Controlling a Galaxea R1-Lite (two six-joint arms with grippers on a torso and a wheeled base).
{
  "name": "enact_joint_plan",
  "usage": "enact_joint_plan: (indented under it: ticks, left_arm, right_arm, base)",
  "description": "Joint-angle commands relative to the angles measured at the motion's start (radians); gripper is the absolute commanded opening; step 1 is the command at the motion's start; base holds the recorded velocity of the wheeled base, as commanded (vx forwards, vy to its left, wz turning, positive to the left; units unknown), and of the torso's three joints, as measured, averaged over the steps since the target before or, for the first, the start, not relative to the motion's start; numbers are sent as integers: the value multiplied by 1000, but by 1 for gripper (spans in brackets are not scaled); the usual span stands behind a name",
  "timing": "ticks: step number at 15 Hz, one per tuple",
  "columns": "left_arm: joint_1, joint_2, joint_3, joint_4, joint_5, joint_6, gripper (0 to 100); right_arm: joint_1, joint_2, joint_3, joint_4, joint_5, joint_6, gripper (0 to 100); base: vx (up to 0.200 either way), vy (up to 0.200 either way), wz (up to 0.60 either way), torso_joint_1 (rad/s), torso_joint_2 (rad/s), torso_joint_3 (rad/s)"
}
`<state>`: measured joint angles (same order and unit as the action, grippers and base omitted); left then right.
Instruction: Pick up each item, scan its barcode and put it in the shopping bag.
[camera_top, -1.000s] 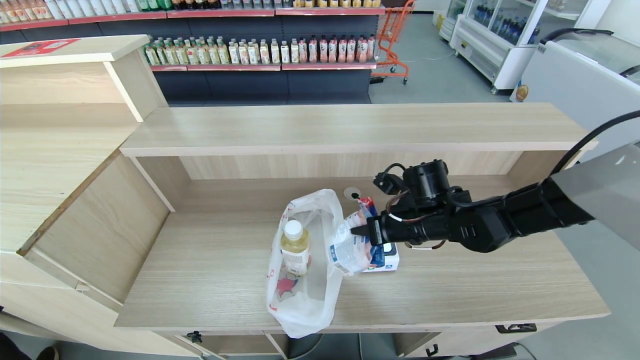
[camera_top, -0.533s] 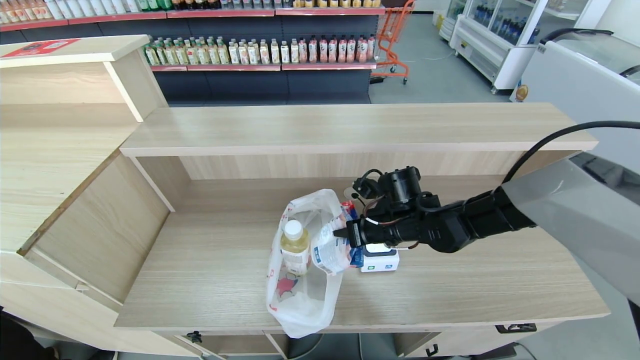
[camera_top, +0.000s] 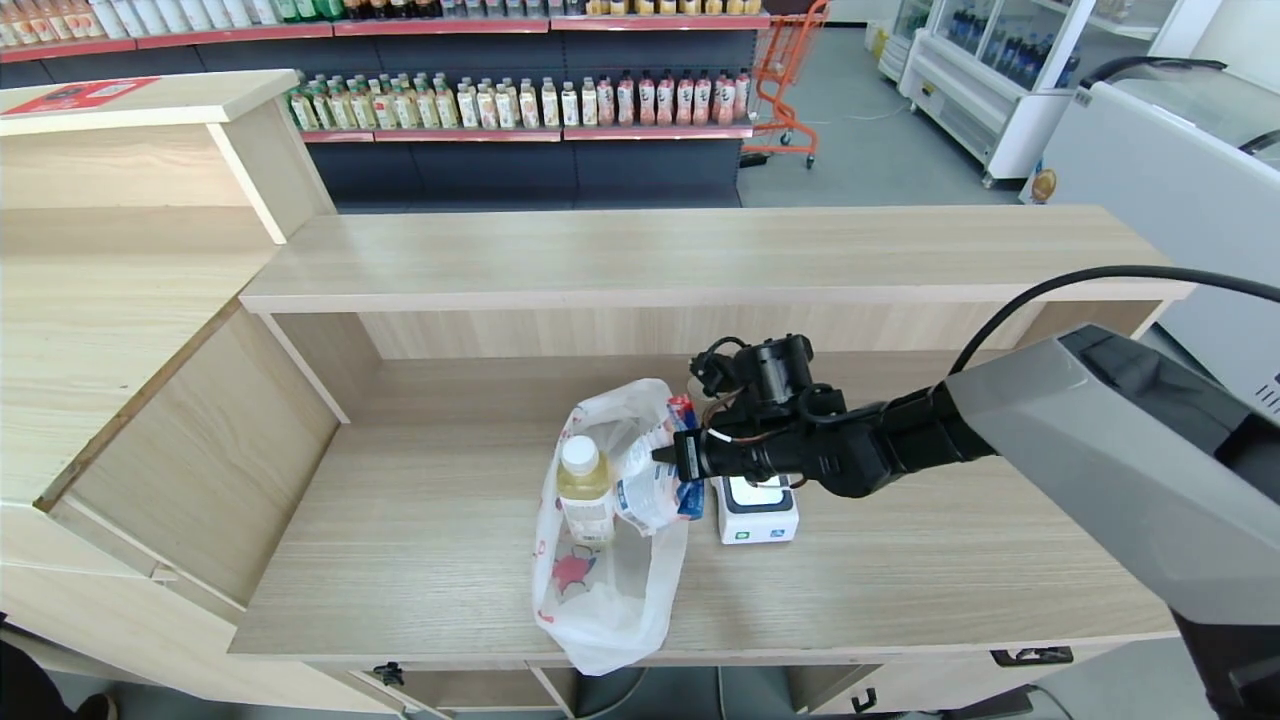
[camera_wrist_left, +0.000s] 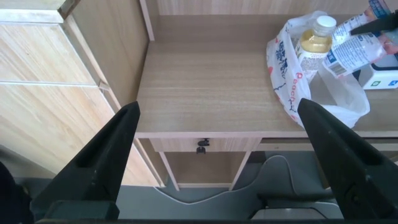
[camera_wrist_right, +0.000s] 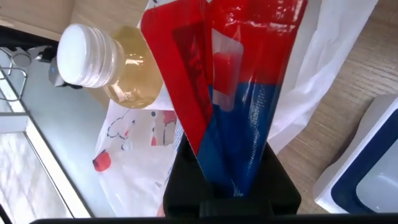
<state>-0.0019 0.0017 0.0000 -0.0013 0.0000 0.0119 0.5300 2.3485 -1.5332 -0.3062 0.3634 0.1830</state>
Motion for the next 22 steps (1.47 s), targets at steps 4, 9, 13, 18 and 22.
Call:
enact_joint_plan:
  ticks: [4, 9, 13, 18, 22]
  left_arm:
    - [0, 0, 0, 0, 2, 0, 100]
    - [-1, 0, 0, 0, 2, -1, 100]
    - [0, 0, 0, 0, 0, 0, 100]
    - [-1, 0, 0, 0, 0, 0, 100]
    - [0, 0, 0, 0, 2, 0, 100]
  right_arm:
    - [-4, 77, -94, 1, -23, 3, 0]
    - [-5, 121, -94, -1, -81, -48, 0]
    - [-4, 144, -104, -64, -112, -60, 0]
    - [-4, 160, -131, -111, -55, -53, 100]
    - [-15, 166, -140, -186, -40, -51, 100]
  base:
    - [0, 0, 0, 0, 0, 0]
    - [0, 0, 0, 0, 0, 0]
    - [0, 0, 0, 0, 0, 0]
    - [0, 0, 0, 0, 0, 0]
    - [0, 0, 0, 0, 0, 0]
